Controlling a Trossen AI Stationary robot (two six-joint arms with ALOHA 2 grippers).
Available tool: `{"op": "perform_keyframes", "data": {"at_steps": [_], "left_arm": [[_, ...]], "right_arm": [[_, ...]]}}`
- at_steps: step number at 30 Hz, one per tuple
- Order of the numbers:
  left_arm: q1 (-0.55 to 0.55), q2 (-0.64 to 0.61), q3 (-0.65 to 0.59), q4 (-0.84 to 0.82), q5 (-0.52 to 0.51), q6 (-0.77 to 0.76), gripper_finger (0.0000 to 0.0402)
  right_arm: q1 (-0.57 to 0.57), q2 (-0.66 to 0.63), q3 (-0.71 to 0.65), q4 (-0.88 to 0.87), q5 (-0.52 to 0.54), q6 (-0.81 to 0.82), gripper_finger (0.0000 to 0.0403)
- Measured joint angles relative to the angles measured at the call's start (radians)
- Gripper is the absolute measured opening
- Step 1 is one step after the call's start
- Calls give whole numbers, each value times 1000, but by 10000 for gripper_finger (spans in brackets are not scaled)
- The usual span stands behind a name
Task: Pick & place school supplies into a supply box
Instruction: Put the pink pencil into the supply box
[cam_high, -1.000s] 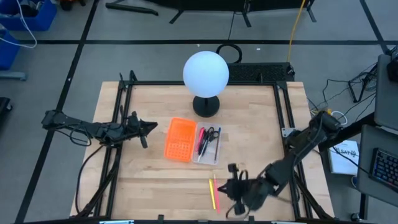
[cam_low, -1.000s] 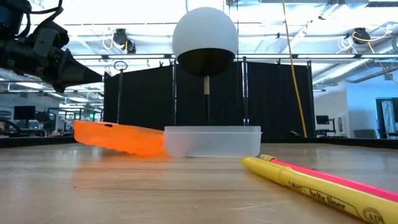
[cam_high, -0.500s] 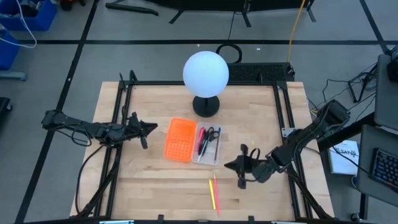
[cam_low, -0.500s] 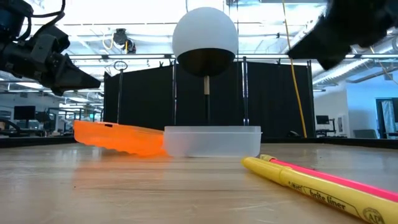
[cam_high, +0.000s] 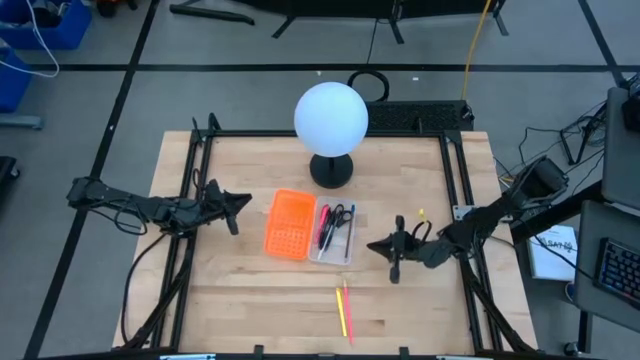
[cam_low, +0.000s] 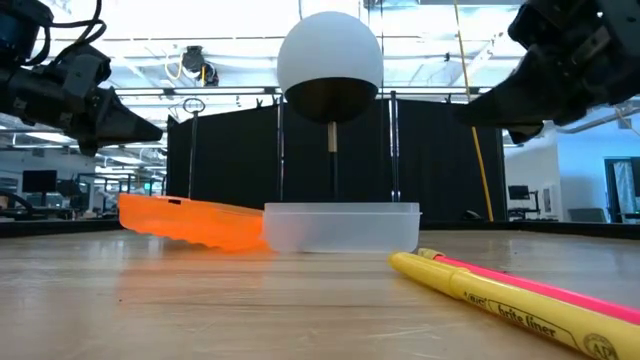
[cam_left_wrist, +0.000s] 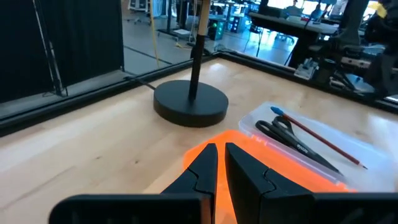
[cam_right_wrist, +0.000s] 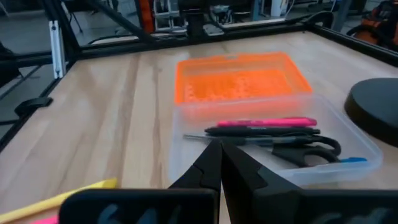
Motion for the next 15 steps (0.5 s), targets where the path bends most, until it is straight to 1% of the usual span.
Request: {"op": "perform_keyframes", "data": {"at_steps": [10, 13, 15], "left_arm": [[0, 0, 0, -8, -7, 21, 35], [0, 0, 0, -13, 6, 6, 35], [0, 0, 0, -15, 18, 0, 35]], "right_arm": [[-22, -17, -18, 37, 0, -4, 0], [-23, -17, 19, 11, 0, -7, 0], [-9, -17, 79, -65, 0, -1, 0]]}}
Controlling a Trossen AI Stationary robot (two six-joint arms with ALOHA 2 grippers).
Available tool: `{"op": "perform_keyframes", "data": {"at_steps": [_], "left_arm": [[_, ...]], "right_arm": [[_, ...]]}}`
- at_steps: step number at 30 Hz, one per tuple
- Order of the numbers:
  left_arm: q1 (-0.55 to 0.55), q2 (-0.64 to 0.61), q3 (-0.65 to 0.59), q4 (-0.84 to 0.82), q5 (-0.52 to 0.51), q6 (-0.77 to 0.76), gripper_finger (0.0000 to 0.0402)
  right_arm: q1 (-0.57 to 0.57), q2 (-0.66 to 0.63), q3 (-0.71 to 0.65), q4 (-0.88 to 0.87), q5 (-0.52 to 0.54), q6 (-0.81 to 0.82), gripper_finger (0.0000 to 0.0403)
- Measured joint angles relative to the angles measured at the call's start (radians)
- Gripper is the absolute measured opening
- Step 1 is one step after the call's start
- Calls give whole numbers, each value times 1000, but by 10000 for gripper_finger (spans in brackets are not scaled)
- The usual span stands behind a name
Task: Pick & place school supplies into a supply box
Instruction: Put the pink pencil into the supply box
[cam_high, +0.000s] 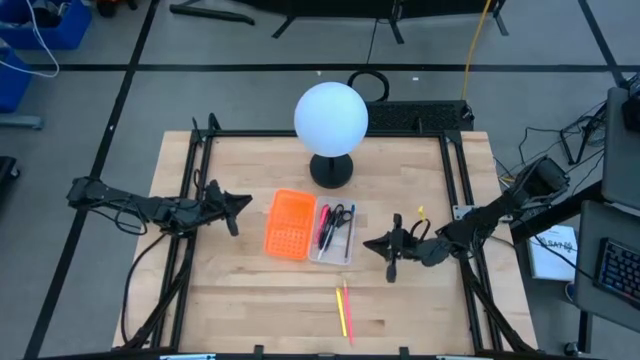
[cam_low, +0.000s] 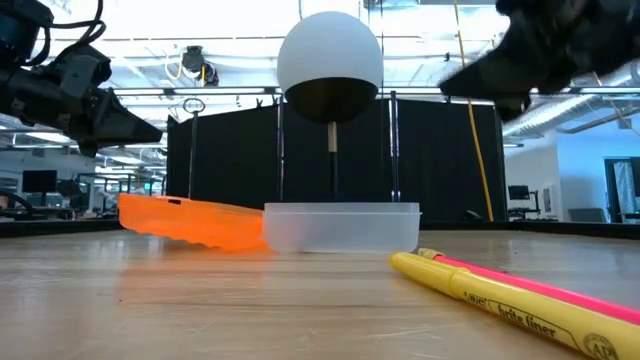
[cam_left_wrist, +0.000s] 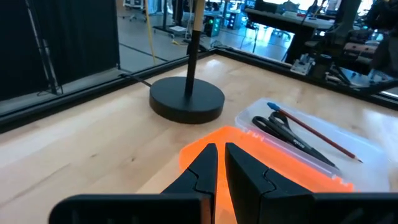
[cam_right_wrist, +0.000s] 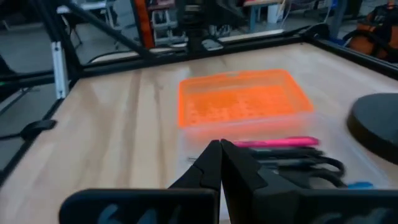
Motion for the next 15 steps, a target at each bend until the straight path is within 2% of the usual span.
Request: {"op": "perform_keyframes", "data": {"at_steps": [3, 6, 8, 13, 15], "left_arm": [[0, 0, 0, -1, 24, 10, 35], [0, 0, 0, -1, 36, 22, 35], [0, 0, 0, 1, 36, 25, 35], [0, 0, -1, 47, 36, 68, 35], [0, 0, -1, 52, 38, 79, 35]], "right_arm": [[30, 28, 130, -166, 4, 27, 0], [56, 96, 267, -319, 56, 82, 0], [60, 145, 358, -401, 48, 135, 0], [61, 276, 600, -696, -105, 357, 0], [67, 343, 687, -798, -136, 448, 0]]}}
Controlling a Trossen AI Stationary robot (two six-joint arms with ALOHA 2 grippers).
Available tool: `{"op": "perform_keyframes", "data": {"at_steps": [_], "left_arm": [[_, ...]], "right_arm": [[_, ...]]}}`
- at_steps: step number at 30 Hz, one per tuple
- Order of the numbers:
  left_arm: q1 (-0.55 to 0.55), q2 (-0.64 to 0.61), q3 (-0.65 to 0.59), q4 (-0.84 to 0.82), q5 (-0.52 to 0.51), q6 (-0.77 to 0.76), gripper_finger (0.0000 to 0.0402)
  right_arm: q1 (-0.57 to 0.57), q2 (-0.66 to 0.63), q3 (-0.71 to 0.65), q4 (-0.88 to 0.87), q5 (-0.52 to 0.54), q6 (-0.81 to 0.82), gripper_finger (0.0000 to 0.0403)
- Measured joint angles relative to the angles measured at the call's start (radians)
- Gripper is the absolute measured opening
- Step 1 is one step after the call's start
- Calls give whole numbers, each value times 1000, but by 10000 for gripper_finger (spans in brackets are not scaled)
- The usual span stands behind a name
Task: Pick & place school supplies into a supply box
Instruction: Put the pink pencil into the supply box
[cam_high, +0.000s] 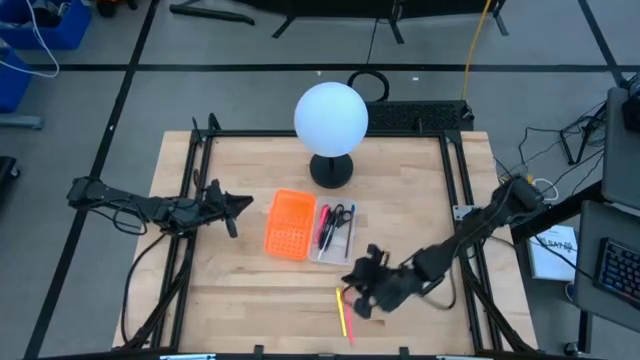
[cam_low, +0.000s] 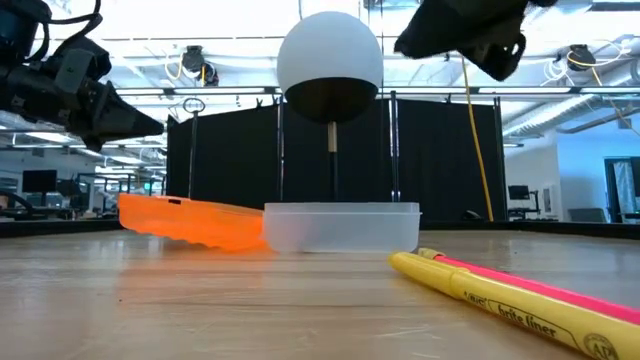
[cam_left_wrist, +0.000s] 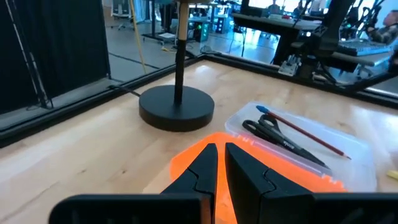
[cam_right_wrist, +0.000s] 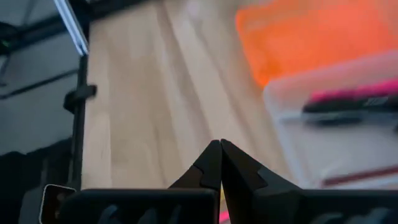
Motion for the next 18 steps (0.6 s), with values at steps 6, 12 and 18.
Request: {"op": "perform_keyframes", "data": {"at_steps": [6, 12, 18], "left_arm": [[0, 0, 0, -30, 107, -10, 35], [0, 0, 0, -37, 277, -13, 35], [-1, 0, 0, -57, 389, -36, 35]], "right_arm": [[25, 138, 194, -203, -83, 211, 0], [33, 192, 294, -365, -124, 480, 0], [16, 227, 319, -400, -119, 566, 0]]}}
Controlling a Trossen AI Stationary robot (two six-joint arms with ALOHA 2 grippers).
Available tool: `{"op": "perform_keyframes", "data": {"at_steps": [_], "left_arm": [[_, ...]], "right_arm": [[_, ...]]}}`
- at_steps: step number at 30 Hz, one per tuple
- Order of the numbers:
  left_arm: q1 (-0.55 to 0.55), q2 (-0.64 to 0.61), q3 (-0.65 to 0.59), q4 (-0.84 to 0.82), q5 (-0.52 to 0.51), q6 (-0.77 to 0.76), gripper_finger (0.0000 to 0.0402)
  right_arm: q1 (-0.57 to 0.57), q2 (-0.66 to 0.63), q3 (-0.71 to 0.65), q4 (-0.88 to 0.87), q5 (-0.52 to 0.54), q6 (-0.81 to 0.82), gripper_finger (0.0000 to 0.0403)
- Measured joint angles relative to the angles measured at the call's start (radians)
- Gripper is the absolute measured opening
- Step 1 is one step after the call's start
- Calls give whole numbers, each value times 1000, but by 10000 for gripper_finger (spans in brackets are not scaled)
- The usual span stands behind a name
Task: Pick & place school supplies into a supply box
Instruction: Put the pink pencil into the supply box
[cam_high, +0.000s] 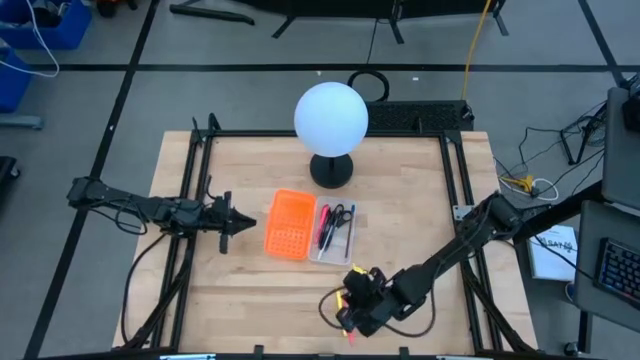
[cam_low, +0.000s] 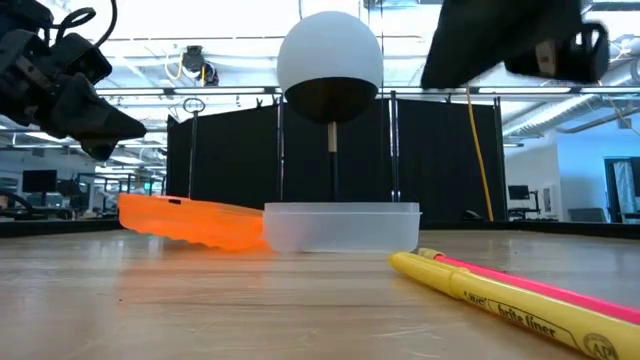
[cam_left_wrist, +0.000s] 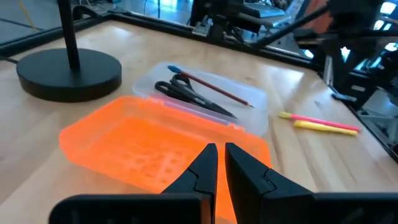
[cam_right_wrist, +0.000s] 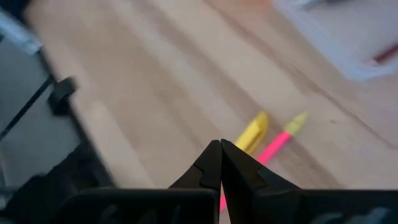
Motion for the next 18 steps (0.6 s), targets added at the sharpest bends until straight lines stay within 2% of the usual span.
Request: {"op": "perform_keyframes", "data": {"at_steps": [8, 16, 18], "left_arm": [[0, 0, 0, 24, -7, 49, 35], [0, 0, 0, 50, -72, 93, 35], [0, 0, 0, 57, -85, 103, 35]], "right_arm": [[-80, 15, -18, -132, -123, 39, 11], [-131, 17, -83, -97, -265, 85, 84], [-140, 18, -92, -95, -273, 87, 105]]}}
